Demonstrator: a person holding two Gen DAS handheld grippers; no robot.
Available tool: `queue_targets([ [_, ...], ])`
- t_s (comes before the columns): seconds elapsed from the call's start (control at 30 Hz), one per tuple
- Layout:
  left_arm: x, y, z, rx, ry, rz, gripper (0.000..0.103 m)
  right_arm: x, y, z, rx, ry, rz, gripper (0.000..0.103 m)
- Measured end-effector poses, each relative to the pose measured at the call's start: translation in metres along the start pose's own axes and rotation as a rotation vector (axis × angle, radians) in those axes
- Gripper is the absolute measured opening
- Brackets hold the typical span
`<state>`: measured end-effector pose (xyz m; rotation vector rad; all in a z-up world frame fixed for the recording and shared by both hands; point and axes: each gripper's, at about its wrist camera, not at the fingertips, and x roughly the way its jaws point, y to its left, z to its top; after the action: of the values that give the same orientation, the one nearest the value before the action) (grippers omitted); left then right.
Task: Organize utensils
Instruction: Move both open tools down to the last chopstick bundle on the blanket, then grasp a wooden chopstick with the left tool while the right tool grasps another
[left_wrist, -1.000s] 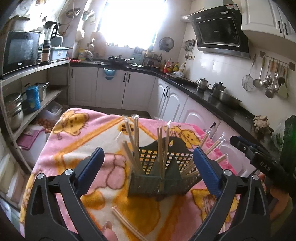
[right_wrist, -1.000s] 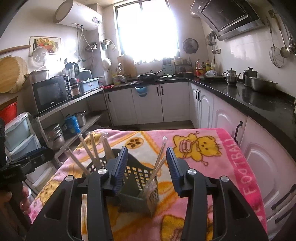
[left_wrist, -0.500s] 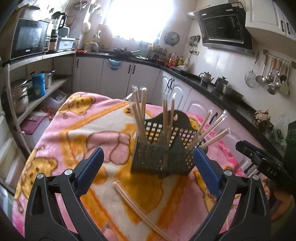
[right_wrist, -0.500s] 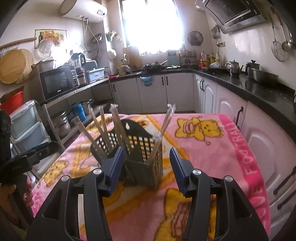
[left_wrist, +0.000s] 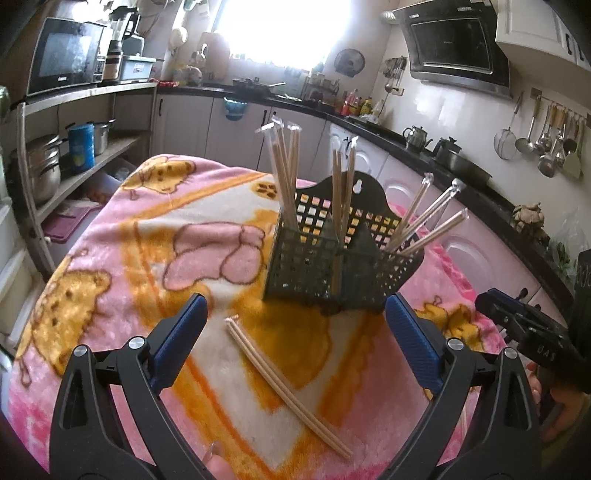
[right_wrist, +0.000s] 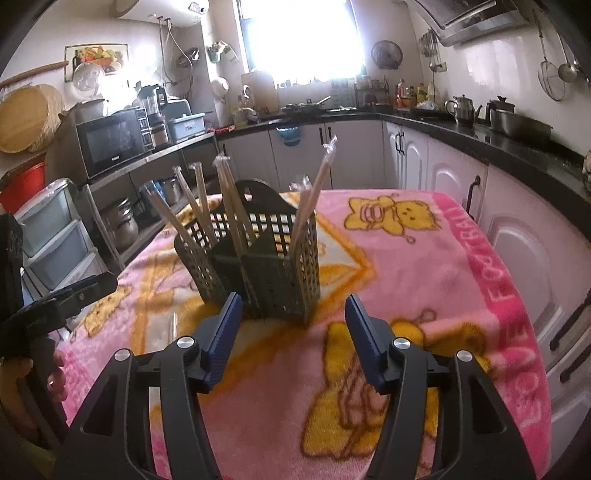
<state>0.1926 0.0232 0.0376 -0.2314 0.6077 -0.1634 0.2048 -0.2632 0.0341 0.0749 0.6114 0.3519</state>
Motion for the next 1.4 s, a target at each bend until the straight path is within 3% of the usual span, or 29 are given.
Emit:
queue_targets([
  [0.5, 0.010, -0.009, -0.027, 0.017, 0.056, -0.009, 0.088, -0.006, -0.016, -0.045, 0.024, 0.078, -0.014, 0.059],
  [0.93, 0.039, -0.011, -0.059, -0.004, 0.173, -0.024, 0.088, -0.002, -0.050, -0.078, 0.097, 0.166, -0.041, 0.059],
  [1.33, 0.075, 0.033, -0.056, -0.174, 0.259, 0.005, 0.088, 0.045, -0.078, -0.077, 0.178, 0.335, -0.064, 0.058],
  [1.4, 0.083, 0.044, -0.051, -0.221, 0.275, -0.001, 0.088, 0.055, -0.079, -0.073, 0.168, 0.357, -0.063, 0.046],
])
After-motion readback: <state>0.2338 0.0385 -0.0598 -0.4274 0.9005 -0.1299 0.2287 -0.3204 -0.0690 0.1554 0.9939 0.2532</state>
